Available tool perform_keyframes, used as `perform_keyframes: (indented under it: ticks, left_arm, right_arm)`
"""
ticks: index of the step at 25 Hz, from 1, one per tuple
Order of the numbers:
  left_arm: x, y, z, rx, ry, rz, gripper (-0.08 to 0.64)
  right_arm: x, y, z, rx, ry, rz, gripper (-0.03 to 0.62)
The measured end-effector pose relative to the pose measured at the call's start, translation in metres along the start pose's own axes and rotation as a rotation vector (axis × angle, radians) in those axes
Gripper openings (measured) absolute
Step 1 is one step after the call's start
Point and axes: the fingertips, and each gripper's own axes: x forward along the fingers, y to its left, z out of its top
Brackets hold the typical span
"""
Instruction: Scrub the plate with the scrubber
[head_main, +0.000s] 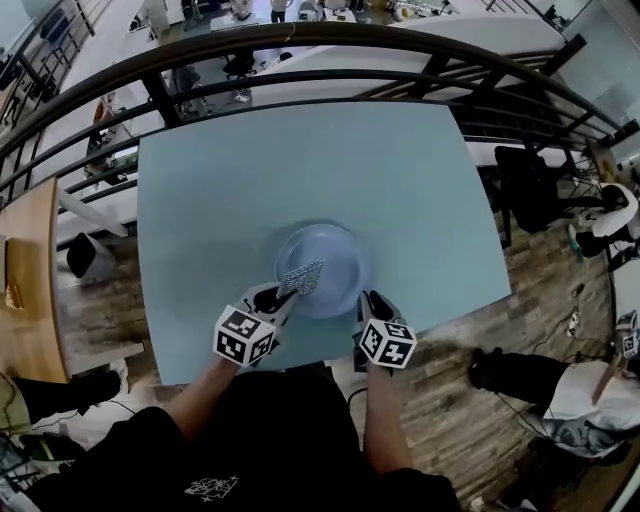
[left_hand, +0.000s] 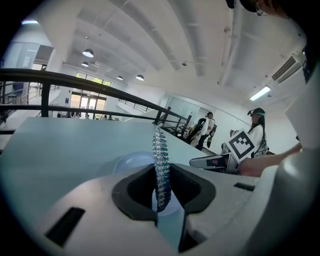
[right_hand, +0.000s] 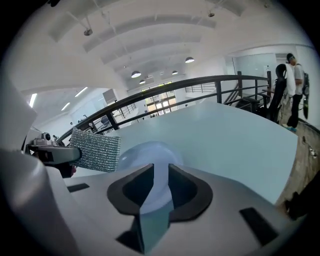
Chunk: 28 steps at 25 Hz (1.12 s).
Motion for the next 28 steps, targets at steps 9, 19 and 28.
perform_keyframes:
  ticks: [9,19,28]
  left_arm:
    - [0.049,-0.002,-0.030,-0.137,0.090,-0.012,0.087]
    - [0.081,0.006,-0.047,-0.293,0.146,-0.017,0.086]
    - [0.103,-0.003,-0.054,-0.408,0.192,-0.068,0.087]
  right_arm:
    - [0.048,-0.037,-0.022,0.013,0.108,0.017,0.127]
    - [0.078,-0.043,-0.039,0.078,0.161,0.071,0.140]
    - [0.088,-0.045,-0.040,0.090,0.183,0.072,0.074]
